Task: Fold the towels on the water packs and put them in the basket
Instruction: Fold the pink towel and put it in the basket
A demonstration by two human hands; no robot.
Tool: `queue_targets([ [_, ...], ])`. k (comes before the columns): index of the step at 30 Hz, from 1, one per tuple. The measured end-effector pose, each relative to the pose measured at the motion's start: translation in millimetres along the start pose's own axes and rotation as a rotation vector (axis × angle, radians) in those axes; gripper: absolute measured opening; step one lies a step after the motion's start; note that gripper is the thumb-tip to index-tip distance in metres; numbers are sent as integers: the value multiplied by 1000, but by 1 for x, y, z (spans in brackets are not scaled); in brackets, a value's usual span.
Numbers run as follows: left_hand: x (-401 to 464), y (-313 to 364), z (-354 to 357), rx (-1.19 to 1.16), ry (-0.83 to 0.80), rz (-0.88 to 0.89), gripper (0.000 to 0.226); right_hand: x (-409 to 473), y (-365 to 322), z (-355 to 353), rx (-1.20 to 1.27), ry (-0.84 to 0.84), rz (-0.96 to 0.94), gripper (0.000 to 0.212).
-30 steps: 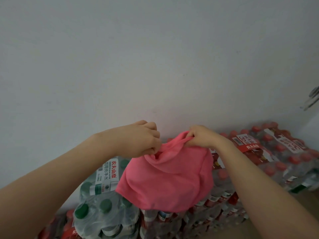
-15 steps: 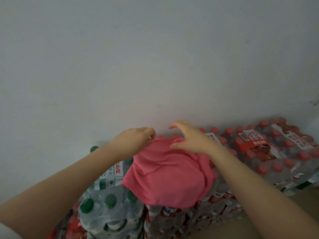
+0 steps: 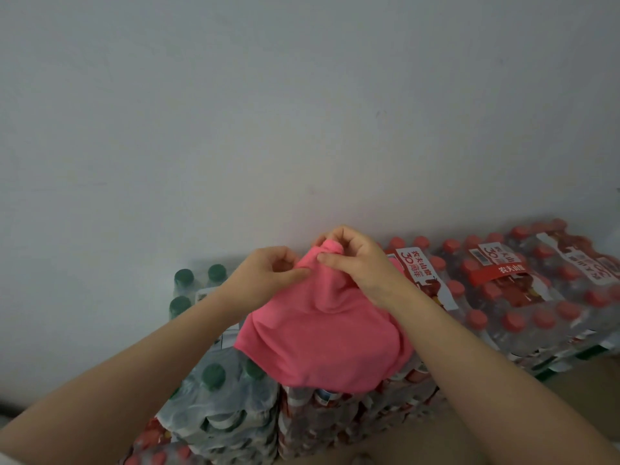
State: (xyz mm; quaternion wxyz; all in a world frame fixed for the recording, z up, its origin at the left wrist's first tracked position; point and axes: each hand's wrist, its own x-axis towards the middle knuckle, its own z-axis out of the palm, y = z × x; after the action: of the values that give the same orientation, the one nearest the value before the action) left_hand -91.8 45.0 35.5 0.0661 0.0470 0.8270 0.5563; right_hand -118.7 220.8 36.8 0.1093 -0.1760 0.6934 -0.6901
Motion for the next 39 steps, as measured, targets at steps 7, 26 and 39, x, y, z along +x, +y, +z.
queue_targets([
  [7, 1, 5, 7, 111, 61, 207, 15, -3, -4, -17, -4, -135, 63, 35],
  [26, -10, 8, 15, 283, -44, 299, 39, -9, -5, -12, -1169, 77, -275, 27],
  [39, -3, 11, 13, -185, -293, -98, 21, -13, 9, -1, 202, 120, 178, 38],
])
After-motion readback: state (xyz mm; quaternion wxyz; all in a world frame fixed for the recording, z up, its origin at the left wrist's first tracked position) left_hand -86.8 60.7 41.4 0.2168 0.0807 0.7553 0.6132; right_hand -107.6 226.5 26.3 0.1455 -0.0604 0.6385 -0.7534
